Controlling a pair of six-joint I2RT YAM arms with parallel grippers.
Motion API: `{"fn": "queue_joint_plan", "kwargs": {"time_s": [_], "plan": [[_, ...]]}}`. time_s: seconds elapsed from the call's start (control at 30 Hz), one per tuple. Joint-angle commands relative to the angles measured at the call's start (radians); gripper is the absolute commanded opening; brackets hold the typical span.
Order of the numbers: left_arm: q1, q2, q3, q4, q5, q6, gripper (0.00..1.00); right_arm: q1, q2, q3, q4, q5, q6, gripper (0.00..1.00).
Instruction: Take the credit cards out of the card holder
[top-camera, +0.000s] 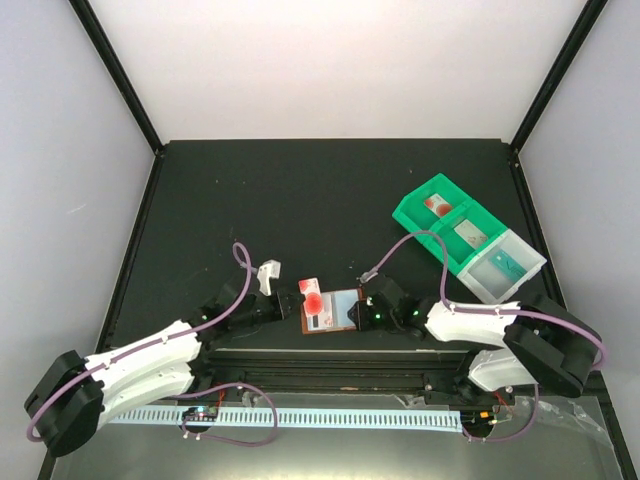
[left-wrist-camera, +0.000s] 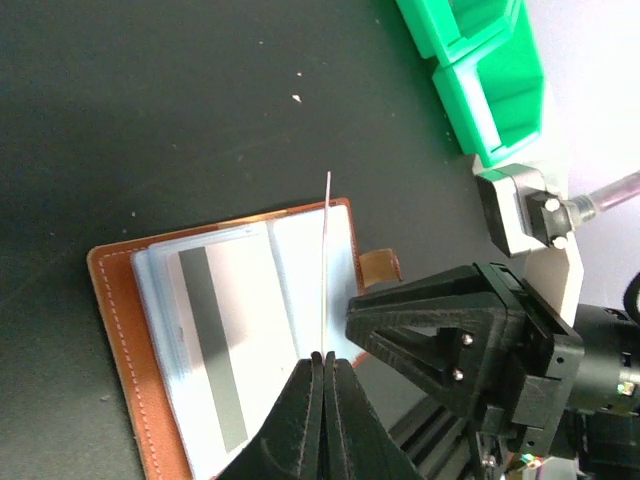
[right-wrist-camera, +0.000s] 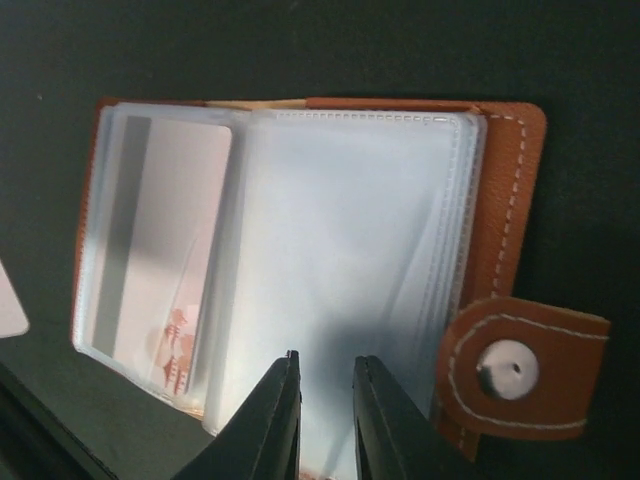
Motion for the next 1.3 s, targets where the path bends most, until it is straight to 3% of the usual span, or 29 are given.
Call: {"fn": "queue_joint_plan", "kwargs": {"time_s": [0.0,0.13,0.23,0.4,0.5,0.7,0.83,0.93,1.0,1.17,1.27], "plan": [[0.006,-0.03,-0.016,0.105,0.049,-0.016,0.02,0.006,-0.015,-0.009,0.041,-0.014,0.036,0.19],[0.006,-0.072,-0.03,0.128,0.053,-0.027,0.02,0.005,-0.105,-0.015,0.018,-0.005,0.044,0.21],[0.006,-0.133,-0.058,0.193,0.081,-0.07,0.02,0.006,-0.289,-0.085,0.143,-0.08,0.049,0.28],[0.008,-0.202,-0.047,0.198,0.117,-0.033,0.02,0.006,-0.442,-0.094,0.148,-0.089,0.054,0.38],[0.009,-0.246,-0.027,0.157,0.153,0.037,0.02,0.004,-0.503,-0.019,0.04,-0.081,-0.062,0.41],[0.012,-0.332,0.0,0.056,0.276,0.159,0.02,0.004,-0.559,0.209,-0.351,-0.103,-0.378,0.38],[0.012,-0.365,0.051,-0.052,0.362,0.253,0.02,0.004,-0.569,0.295,-0.471,-0.177,-0.47,0.39],[0.012,-0.388,0.087,-0.137,0.323,0.266,0.01,0.004,-0.554,0.348,-0.519,-0.174,-0.444,0.4],[0.012,-0.417,0.072,-0.108,0.282,0.23,0.02,0.004,-0.56,0.325,-0.458,-0.174,-0.348,0.42],[0.012,-0.523,-0.034,0.07,0.047,0.029,0.02,0.004,-0.578,0.127,-0.033,-0.269,0.008,0.5],[0.012,-0.581,-0.111,0.166,-0.067,-0.074,0.02,0.004,-0.554,0.087,0.1,-0.24,0.14,0.51]]}}
